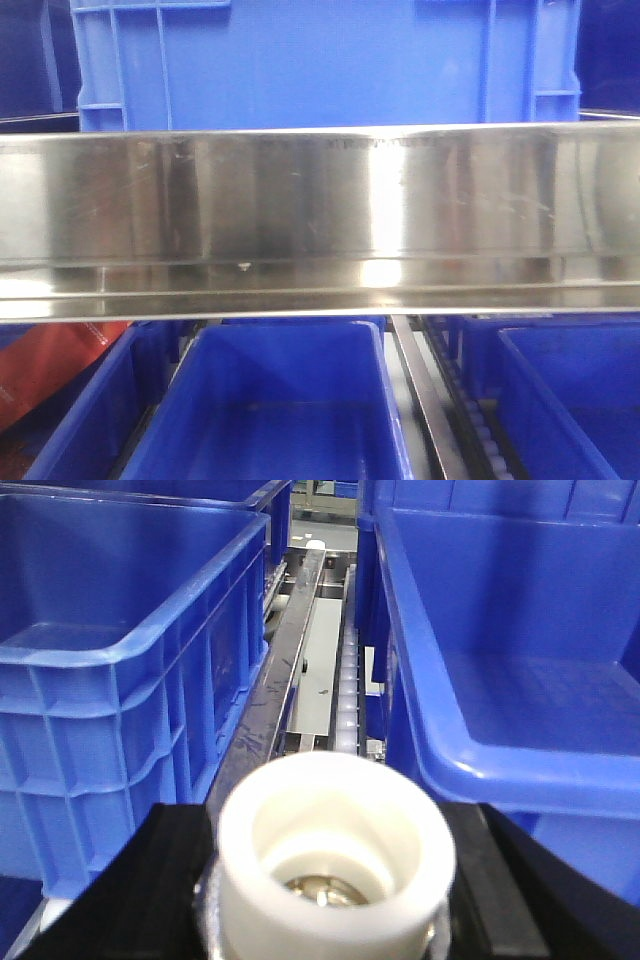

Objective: Place valve from conveyor to right shelf box

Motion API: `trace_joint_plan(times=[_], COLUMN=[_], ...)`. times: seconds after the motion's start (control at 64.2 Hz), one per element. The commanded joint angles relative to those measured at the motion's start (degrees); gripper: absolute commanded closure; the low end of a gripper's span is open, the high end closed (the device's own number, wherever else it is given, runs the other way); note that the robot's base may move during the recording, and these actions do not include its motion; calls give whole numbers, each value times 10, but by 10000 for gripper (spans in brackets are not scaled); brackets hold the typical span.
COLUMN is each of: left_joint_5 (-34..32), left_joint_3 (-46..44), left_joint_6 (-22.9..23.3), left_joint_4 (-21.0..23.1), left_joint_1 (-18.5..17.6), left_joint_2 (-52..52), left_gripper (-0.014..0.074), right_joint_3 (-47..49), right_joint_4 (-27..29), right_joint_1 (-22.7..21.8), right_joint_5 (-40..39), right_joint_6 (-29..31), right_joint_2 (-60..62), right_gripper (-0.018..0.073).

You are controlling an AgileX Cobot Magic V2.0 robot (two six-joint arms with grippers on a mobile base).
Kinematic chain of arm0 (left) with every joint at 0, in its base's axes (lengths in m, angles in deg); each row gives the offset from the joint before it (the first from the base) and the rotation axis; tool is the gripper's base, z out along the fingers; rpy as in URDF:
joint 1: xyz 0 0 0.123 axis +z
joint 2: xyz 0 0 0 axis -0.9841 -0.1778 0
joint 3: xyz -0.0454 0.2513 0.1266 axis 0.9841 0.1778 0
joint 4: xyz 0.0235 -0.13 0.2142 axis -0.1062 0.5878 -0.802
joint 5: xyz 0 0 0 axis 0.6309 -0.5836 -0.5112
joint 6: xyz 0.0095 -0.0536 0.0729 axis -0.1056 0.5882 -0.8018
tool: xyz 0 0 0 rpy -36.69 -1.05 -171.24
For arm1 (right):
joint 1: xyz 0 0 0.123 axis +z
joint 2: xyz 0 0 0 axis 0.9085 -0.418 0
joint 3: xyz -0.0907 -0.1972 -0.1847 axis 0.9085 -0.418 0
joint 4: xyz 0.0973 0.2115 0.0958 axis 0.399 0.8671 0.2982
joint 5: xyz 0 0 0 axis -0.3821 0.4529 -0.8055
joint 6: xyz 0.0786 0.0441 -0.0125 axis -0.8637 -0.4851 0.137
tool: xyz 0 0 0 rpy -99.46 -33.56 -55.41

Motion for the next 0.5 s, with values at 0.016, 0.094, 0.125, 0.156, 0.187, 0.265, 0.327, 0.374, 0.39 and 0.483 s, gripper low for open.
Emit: trace_joint_plan(times=[0.016, 0.094, 0.125, 0.156, 0.187, 0.265, 0.327, 0.374, 0.39, 0.483], left_joint_5=[-26, -26, -26, -26, -26, -26, -26, -26, -26, -26], left_joint_3=[-4, -4, -4, -4, -4, -4, -4, -4, -4, -4], left_joint_6=[4, 4, 4, 4, 4, 4, 4, 4, 4, 4], left_joint_4=[5, 5, 5, 5, 5, 5, 5, 5, 5, 5], left_joint_1=[-4, -4, -4, -4, -4, -4, -4, -4, -4, -4], left_joint_2=[2, 2, 2, 2, 2, 2, 2, 2, 2, 2], left_gripper=[708, 708, 708, 708, 708, 708, 708, 708, 708, 708], right_joint_3=[4, 4, 4, 4, 4, 4, 4, 4, 4, 4], right_joint_4=[-2, -2, -2, -2, -2, -2, -2, -2, -2, -2], right_joint_1=[0, 0, 0, 0, 0, 0, 0, 0, 0, 0], right_joint_5=[-42, -42, -42, -42, -42, -42, -42, -42, -42, -42], right_joint_6=[2, 2, 2, 2, 2, 2, 2, 2, 2, 2], right_joint_2=[3, 3, 3, 3, 3, 3, 3, 3, 3, 3], right_gripper=[715, 715, 715, 715, 715, 715, 715, 715, 715, 715])
